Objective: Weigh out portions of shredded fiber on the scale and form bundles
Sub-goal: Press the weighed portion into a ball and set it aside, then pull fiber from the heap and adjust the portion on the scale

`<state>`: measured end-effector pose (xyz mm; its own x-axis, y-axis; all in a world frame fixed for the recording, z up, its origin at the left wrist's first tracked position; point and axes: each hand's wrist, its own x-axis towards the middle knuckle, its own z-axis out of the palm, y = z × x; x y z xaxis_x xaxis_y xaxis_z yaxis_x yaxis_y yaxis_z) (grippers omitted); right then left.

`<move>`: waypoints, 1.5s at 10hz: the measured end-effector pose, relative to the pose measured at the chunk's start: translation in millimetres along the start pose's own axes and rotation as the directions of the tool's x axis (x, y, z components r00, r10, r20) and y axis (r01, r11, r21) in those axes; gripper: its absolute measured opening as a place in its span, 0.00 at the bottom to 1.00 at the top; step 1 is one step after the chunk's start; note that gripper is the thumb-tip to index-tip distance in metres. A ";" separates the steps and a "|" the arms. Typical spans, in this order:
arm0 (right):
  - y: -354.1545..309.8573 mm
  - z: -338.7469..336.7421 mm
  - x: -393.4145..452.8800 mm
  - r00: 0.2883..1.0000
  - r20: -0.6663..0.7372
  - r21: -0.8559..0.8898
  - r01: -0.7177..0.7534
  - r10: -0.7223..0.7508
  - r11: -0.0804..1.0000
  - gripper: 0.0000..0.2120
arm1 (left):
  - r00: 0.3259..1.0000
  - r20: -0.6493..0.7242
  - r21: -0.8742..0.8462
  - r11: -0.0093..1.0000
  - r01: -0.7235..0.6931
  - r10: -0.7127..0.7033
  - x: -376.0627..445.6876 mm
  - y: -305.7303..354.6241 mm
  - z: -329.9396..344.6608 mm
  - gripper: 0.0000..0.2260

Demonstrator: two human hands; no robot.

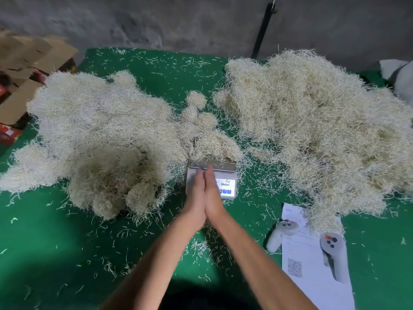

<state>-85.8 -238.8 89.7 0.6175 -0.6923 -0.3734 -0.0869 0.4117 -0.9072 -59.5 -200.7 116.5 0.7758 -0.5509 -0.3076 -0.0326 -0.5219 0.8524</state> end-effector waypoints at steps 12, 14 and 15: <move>-121.6 -155.1 164.5 0.999 -0.042 -0.259 0.012 -0.024 0.966 0.17 | 0.862 0.398 0.326 0.829 -0.454 0.315 186.0 95.5 81.4 0.22; -133.8 -171.5 178.7 0.913 -0.397 -0.022 -0.108 0.091 0.994 0.08 | 0.778 0.462 0.340 0.725 -0.599 0.426 176.8 85.3 79.4 0.15; -139.6 -171.3 183.5 0.891 -0.448 -0.066 -0.115 0.074 0.991 0.08 | 0.768 0.456 0.319 0.723 -0.613 0.450 175.6 86.8 79.7 0.14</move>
<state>-94.3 -524.8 114.6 0.1932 -0.8520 -0.4867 -0.2087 0.4490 -0.8688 23.7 -394.6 102.7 0.2940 -0.9547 -0.0454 -0.6998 -0.2474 0.6701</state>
